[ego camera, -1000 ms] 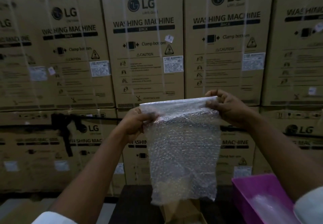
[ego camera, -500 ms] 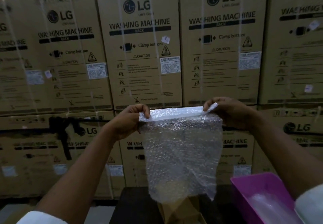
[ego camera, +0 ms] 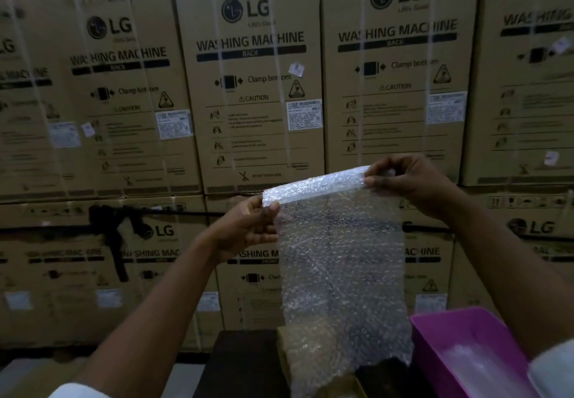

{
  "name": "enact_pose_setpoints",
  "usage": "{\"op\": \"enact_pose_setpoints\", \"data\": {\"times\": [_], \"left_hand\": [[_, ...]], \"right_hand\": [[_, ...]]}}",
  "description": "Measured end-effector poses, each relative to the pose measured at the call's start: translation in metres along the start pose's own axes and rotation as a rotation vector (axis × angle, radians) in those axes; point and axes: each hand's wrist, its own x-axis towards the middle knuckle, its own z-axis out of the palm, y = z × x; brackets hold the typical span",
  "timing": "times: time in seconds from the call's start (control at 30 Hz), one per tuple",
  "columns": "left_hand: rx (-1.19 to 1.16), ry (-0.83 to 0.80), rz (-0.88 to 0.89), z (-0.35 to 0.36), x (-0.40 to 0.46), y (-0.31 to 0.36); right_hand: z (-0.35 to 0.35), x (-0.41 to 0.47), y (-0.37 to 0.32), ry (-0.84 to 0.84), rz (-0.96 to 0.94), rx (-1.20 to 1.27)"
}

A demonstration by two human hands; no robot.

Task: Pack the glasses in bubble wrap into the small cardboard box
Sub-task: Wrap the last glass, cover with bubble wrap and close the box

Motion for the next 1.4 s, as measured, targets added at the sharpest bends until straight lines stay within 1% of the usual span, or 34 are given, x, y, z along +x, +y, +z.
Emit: {"op": "enact_pose_setpoints", "data": {"times": [0.07,0.17,0.37,0.43,0.5,0.57,0.67,0.8,0.87,0.97,1.03,1.1,1.17,1.27,1.33,1.4], "left_hand": [[0.034,0.037,0.011,0.007,0.001,-0.005],[0.025,0.057,0.032,0.013,0.003,-0.006],[0.007,0.115,0.116,0.022,0.007,0.003],[-0.037,0.118,0.124,0.024,0.007,0.004],[-0.047,0.111,0.133,0.024,0.007,0.003],[-0.032,0.11,0.146,0.025,0.005,0.005],[-0.03,0.095,0.169,0.02,0.004,0.006],[-0.001,0.108,0.211,0.005,0.003,0.007],[0.036,0.121,0.255,0.004,0.001,0.009],[0.084,0.105,0.273,0.005,-0.005,0.015],[0.006,0.045,0.25,0.004,-0.01,0.019],[-0.132,-0.026,0.22,0.002,-0.014,0.021],[-0.221,-0.06,0.145,0.0,-0.011,0.014],[-0.088,-0.068,-0.065,0.001,-0.005,-0.003],[-0.044,-0.049,-0.139,0.009,-0.005,-0.011],[-0.079,-0.003,-0.178,0.017,-0.007,-0.013]], "right_hand": [[0.0,0.0,0.001,-0.005,-0.009,-0.025],[0.0,0.0,-0.001,-0.006,-0.017,-0.047],[0.002,-0.006,-0.005,0.072,-0.066,-0.118],[0.0,-0.007,-0.004,0.049,-0.022,-0.001],[-0.001,-0.011,0.001,-0.05,0.088,0.202],[0.0,-0.016,0.008,-0.152,0.191,0.297],[0.005,-0.023,0.018,-0.2,0.231,0.251],[0.003,-0.022,0.021,-0.163,0.187,0.224],[-0.002,-0.02,0.019,-0.14,0.171,0.15],[-0.009,-0.017,0.013,-0.173,0.148,0.072],[-0.013,-0.017,0.007,-0.211,0.121,0.021],[-0.014,-0.02,0.0,-0.247,0.082,-0.059],[-0.012,-0.021,-0.005,-0.249,0.044,-0.137],[-0.011,-0.019,-0.009,-0.207,-0.024,-0.19],[-0.012,-0.017,-0.01,-0.219,-0.049,-0.232],[-0.014,-0.016,-0.01,-0.246,-0.043,-0.261]]}}
